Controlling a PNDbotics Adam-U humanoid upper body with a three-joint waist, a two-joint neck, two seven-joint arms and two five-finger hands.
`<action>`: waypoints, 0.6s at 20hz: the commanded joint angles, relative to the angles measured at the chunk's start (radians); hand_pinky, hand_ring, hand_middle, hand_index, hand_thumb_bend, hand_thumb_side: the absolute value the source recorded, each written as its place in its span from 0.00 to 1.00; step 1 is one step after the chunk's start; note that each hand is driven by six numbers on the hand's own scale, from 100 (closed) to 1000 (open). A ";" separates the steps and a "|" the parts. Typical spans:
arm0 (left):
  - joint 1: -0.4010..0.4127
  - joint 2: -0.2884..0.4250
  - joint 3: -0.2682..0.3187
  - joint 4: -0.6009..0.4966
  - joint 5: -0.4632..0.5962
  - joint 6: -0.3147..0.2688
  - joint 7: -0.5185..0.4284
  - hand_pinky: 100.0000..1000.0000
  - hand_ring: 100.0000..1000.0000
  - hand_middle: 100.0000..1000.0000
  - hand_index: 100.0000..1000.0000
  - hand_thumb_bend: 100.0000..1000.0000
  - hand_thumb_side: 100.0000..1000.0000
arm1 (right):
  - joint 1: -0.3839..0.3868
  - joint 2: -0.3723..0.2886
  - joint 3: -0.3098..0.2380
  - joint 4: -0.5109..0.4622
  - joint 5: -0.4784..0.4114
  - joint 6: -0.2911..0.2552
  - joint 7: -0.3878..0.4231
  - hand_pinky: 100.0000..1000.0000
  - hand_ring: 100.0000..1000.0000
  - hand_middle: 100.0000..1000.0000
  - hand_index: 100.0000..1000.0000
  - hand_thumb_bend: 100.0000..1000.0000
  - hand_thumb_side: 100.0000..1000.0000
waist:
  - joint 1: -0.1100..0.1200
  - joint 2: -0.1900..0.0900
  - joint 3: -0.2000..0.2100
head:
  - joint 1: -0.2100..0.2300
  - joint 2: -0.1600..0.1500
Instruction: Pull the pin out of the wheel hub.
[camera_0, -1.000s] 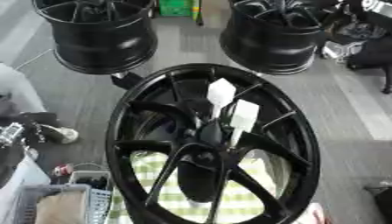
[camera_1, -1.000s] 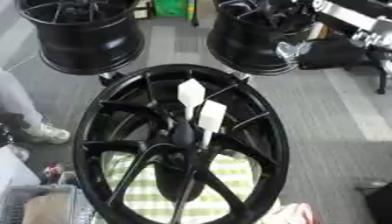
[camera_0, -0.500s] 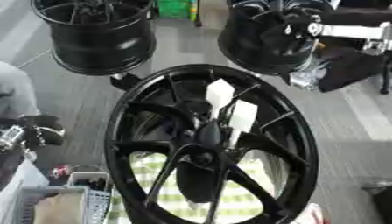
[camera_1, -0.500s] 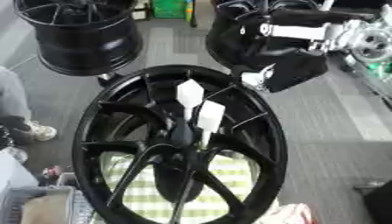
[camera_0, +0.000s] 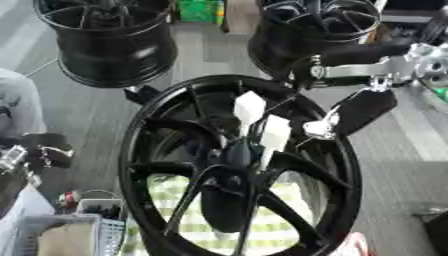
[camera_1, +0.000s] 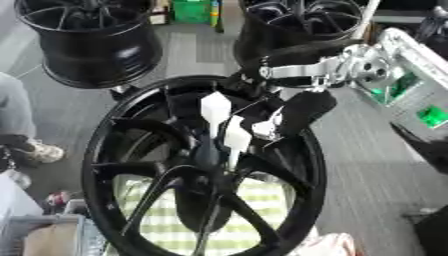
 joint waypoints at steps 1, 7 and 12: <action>-0.006 0.019 -0.002 -0.013 -0.002 -0.001 -0.005 0.65 0.59 0.60 0.75 0.00 0.90 | -0.022 0.004 0.004 0.005 0.045 -0.021 0.034 0.82 0.84 0.92 1.00 0.12 0.47 | 0.004 -0.012 -0.001 | -0.004 -0.003; -0.006 0.017 -0.004 -0.014 0.000 0.000 -0.007 0.65 0.59 0.60 0.75 0.00 0.90 | -0.025 0.048 0.027 0.064 0.100 -0.047 0.054 0.81 0.84 0.91 1.00 0.12 0.49 | 0.005 -0.013 0.001 | -0.007 -0.003; -0.005 0.015 -0.005 -0.015 -0.001 0.002 -0.009 0.65 0.59 0.60 0.75 0.00 0.90 | -0.032 0.075 0.040 0.107 0.129 -0.067 0.051 0.81 0.84 0.91 1.00 0.12 0.48 | 0.004 -0.014 0.005 | -0.007 -0.003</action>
